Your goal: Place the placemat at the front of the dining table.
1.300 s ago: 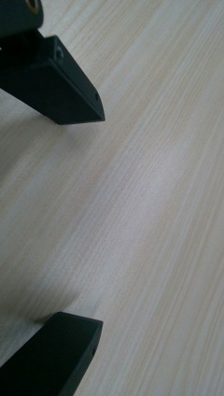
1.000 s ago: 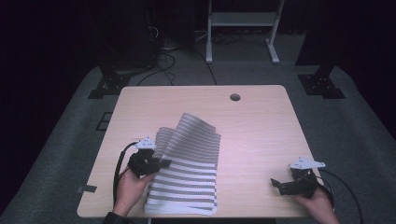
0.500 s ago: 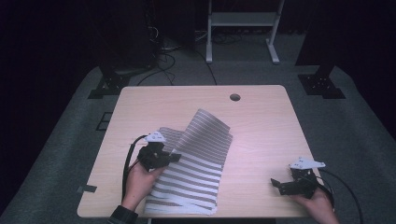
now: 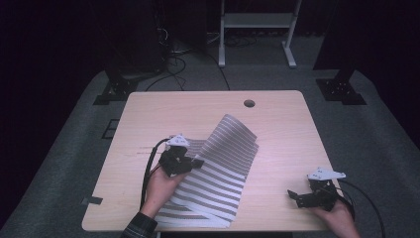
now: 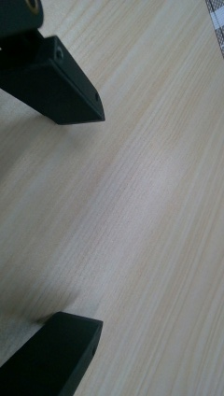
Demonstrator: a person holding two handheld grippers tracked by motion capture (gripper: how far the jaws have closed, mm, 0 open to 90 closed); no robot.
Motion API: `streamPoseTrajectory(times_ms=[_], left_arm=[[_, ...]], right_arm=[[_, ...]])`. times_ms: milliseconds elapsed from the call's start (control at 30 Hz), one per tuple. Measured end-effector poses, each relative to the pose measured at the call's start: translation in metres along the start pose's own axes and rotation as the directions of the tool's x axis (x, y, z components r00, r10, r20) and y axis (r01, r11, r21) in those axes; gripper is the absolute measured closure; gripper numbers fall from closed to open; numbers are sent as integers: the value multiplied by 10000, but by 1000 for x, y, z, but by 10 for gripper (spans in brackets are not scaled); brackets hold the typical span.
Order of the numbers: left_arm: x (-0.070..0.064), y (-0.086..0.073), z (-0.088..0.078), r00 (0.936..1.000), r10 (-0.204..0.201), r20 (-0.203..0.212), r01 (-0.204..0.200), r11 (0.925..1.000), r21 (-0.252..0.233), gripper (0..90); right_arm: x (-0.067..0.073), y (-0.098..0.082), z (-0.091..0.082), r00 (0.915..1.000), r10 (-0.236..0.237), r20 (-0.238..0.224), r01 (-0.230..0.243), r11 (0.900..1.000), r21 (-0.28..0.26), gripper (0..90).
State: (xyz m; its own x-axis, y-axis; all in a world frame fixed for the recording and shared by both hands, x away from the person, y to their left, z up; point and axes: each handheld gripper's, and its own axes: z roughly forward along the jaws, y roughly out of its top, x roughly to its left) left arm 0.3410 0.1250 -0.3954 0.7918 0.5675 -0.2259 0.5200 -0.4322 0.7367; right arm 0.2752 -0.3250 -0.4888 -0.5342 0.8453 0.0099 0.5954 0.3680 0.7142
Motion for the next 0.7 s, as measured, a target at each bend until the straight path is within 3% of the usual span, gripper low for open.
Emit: streamPoseTrajectory(times_ms=[367, 700], left_arm=[[-3, 16, 14, 9997, -174, 147, 175, 9998, -83, 890], [-10, 38, 32, 9998, -24, 185, 26, 10000, -90, 889]], right_arm=[[0, 0, 0, 10000, 12, -2, -12, 10000, -1, 12], [0, 0, 0, 10000, 3, 10, -3, 10000, -15, 12]])
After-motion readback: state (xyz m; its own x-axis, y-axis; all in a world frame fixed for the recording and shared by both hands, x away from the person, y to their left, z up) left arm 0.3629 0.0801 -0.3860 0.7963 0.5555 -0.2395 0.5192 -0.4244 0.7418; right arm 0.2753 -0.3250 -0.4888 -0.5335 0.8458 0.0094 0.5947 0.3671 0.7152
